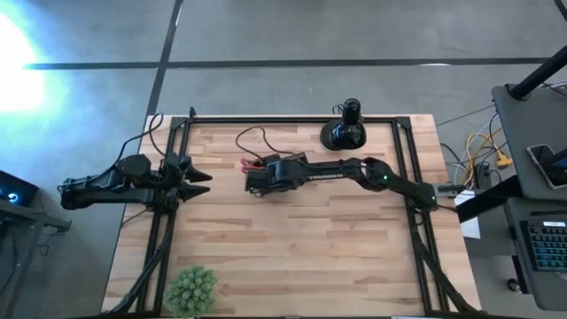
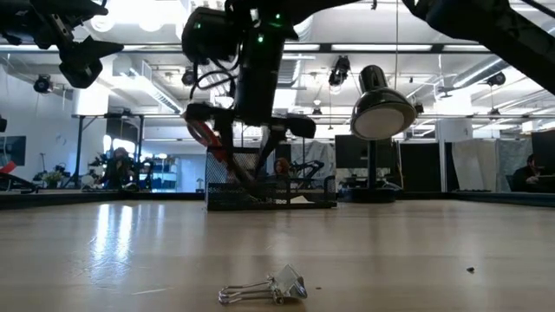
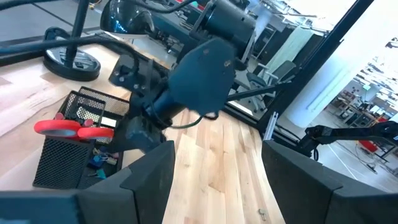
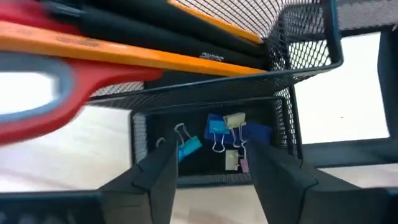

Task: Pick and place office supplies into organizer
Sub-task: Put the yellow clip into the black organizer, then return to Home Position

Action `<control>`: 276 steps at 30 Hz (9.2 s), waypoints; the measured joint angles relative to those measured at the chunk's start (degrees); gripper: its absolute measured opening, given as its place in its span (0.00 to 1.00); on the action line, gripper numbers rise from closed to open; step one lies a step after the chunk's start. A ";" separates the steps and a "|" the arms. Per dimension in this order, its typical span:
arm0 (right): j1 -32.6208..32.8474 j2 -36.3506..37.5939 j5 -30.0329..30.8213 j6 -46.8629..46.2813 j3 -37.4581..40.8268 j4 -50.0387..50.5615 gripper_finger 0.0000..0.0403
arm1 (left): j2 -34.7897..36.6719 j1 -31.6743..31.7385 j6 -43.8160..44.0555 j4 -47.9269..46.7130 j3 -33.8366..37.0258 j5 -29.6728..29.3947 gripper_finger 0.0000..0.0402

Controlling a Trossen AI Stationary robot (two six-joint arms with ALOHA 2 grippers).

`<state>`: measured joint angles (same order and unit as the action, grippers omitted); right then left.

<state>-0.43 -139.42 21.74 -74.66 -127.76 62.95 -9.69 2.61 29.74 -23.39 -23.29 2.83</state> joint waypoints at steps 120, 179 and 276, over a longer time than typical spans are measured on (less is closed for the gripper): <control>-2.57 5.60 -6.26 21.25 6.12 -2.48 0.24 | -0.76 0.00 1.44 0.17 0.00 0.02 0.57; 9.83 97.59 -11.61 50.50 92.53 -67.63 0.29 | -0.11 0.00 -10.04 17.87 0.02 0.15 0.57; 0.77 138.86 -14.25 67.20 126.94 -63.88 0.25 | 1.07 0.55 -7.88 34.88 22.91 -22.61 0.57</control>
<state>0.34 -0.56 7.49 -7.46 -0.82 -0.93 -8.62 3.16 21.86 11.49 -0.38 -19.78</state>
